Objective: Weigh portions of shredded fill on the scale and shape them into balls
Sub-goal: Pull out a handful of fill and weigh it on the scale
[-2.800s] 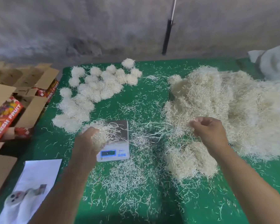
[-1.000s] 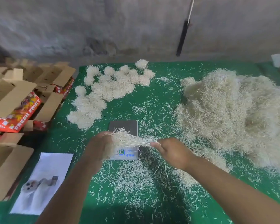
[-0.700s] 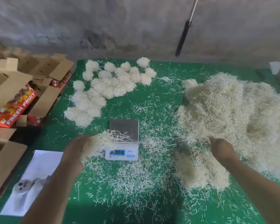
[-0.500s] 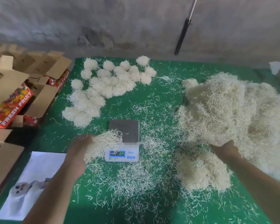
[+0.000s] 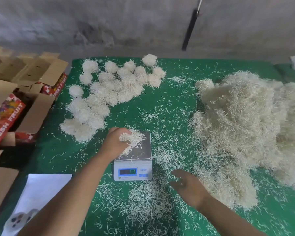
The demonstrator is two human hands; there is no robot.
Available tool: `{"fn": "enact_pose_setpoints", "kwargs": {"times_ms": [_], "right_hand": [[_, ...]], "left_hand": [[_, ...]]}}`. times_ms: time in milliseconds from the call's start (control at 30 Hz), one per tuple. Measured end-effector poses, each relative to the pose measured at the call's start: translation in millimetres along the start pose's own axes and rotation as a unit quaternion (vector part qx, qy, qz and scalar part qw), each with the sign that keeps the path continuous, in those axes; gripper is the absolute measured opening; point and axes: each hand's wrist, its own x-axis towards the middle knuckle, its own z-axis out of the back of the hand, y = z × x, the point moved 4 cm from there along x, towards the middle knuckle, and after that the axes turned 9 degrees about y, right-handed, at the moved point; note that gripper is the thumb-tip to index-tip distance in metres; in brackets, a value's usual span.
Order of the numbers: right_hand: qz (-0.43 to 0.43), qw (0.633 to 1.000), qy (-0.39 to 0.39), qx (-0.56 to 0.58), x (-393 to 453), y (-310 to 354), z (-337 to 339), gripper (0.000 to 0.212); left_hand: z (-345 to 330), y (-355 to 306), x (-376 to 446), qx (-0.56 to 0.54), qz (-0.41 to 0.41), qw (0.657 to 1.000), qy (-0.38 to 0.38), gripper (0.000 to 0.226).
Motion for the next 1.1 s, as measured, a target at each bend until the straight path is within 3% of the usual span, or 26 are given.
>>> {"fn": "enact_pose_setpoints", "kwargs": {"times_ms": [67,200,433,500,633,700,867,1100], "right_hand": [[-0.018,0.999,-0.005,0.026,-3.6,-16.0,2.5,0.025],[-0.069,0.996,-0.028,0.041,-12.1,-53.7,8.3,0.022],[-0.118,0.991,-0.036,0.045,-10.7,-79.3,-1.2,0.019],[-0.126,0.99,-0.029,0.054,-9.7,-79.1,-5.0,0.017],[-0.11,0.993,-0.021,0.037,-1.4,-68.4,-5.9,0.023],[-0.104,0.994,-0.015,0.035,6.7,-59.4,-5.6,0.02],[-0.061,0.998,0.0,0.019,22.9,-28.1,-8.9,0.006],[-0.064,0.998,0.021,0.005,39.1,-7.5,-22.5,0.015]], "left_hand": [[-9.2,5.0,24.8,0.061,-0.01,0.997,0.056,0.037],[-27.9,22.8,55.4,0.115,-0.003,0.982,0.147,0.039],[-48.5,33.3,64.0,0.201,-0.071,0.957,0.199,0.056],[-45.7,34.4,59.9,0.229,-0.079,0.952,0.188,0.06],[-23.2,31.6,41.9,0.254,-0.112,0.95,0.146,0.094],[-4.1,31.5,30.6,0.224,-0.119,0.961,0.109,0.089],[40.2,52.3,-2.4,0.138,-0.108,0.984,-0.017,0.049],[64.5,80.0,-25.5,0.132,-0.075,0.987,-0.047,0.044]]}}
